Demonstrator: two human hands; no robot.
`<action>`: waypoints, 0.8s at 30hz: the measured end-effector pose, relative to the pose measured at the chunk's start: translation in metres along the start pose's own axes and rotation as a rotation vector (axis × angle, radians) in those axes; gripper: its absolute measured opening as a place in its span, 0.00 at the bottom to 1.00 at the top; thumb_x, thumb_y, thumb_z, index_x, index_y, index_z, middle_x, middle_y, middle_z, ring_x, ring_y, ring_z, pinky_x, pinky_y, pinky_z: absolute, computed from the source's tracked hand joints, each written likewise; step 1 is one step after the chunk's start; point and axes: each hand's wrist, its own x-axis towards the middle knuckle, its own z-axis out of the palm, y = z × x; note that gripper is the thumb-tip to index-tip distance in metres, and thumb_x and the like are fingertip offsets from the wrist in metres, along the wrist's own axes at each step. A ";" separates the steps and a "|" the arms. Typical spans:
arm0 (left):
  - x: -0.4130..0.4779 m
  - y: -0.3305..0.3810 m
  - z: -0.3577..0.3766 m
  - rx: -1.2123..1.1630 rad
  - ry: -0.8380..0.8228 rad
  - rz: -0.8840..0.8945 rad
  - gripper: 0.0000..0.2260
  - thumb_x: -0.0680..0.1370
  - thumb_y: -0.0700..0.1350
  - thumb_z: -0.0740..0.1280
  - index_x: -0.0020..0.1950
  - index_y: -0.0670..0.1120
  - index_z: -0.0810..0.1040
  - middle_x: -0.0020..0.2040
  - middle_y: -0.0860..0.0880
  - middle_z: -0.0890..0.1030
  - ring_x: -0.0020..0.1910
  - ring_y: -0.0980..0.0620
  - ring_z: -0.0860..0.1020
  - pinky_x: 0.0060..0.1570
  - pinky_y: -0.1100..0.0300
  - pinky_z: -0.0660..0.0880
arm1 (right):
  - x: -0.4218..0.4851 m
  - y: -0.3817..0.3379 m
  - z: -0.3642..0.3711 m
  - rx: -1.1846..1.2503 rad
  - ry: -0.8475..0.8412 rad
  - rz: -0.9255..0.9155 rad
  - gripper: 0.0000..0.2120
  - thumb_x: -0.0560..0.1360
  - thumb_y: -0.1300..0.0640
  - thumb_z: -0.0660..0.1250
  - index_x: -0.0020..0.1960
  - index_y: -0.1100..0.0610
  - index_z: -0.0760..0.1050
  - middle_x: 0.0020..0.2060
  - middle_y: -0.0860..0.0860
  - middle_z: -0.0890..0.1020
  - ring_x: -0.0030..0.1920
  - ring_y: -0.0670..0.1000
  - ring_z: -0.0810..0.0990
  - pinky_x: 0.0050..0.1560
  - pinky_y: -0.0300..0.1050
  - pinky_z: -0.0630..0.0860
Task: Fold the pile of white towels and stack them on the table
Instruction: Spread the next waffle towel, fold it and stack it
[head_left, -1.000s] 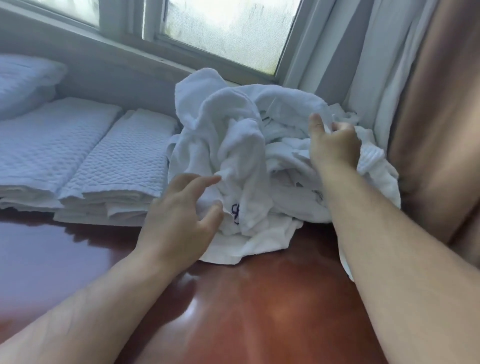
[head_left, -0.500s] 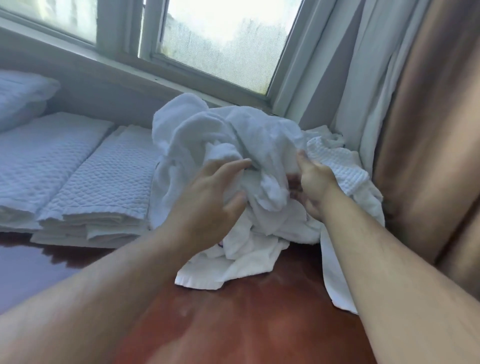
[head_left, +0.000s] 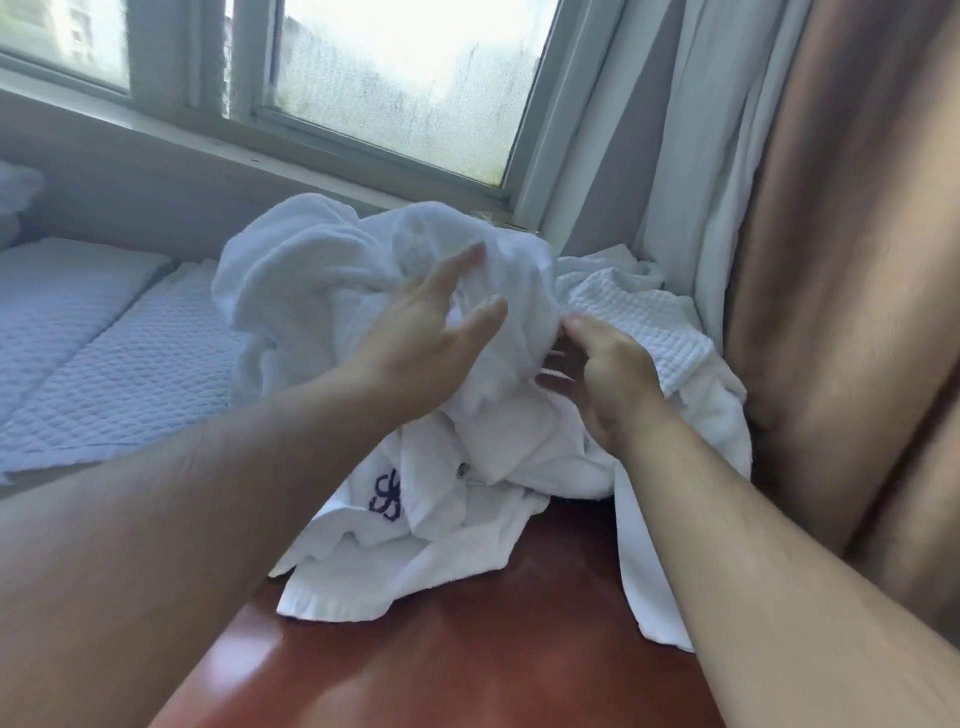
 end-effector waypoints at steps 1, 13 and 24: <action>0.002 0.001 0.004 0.063 -0.008 0.001 0.25 0.81 0.58 0.63 0.78 0.60 0.63 0.74 0.51 0.68 0.68 0.53 0.70 0.65 0.60 0.63 | 0.003 0.004 -0.006 -0.235 0.127 -0.084 0.13 0.80 0.53 0.62 0.46 0.61 0.79 0.43 0.54 0.81 0.46 0.53 0.79 0.50 0.55 0.76; 0.005 -0.013 0.051 0.554 -0.186 0.155 0.38 0.69 0.76 0.60 0.78 0.68 0.56 0.81 0.54 0.35 0.80 0.48 0.41 0.77 0.44 0.53 | 0.037 0.028 -0.060 -0.581 0.495 0.005 0.20 0.74 0.43 0.71 0.55 0.57 0.76 0.45 0.51 0.82 0.40 0.50 0.79 0.40 0.45 0.75; -0.001 -0.012 0.049 0.683 -0.049 0.144 0.39 0.71 0.71 0.65 0.78 0.65 0.54 0.81 0.46 0.44 0.78 0.42 0.52 0.72 0.44 0.62 | -0.044 0.004 -0.062 0.245 0.190 -0.383 0.11 0.72 0.59 0.73 0.40 0.44 0.77 0.41 0.44 0.80 0.48 0.46 0.81 0.55 0.47 0.79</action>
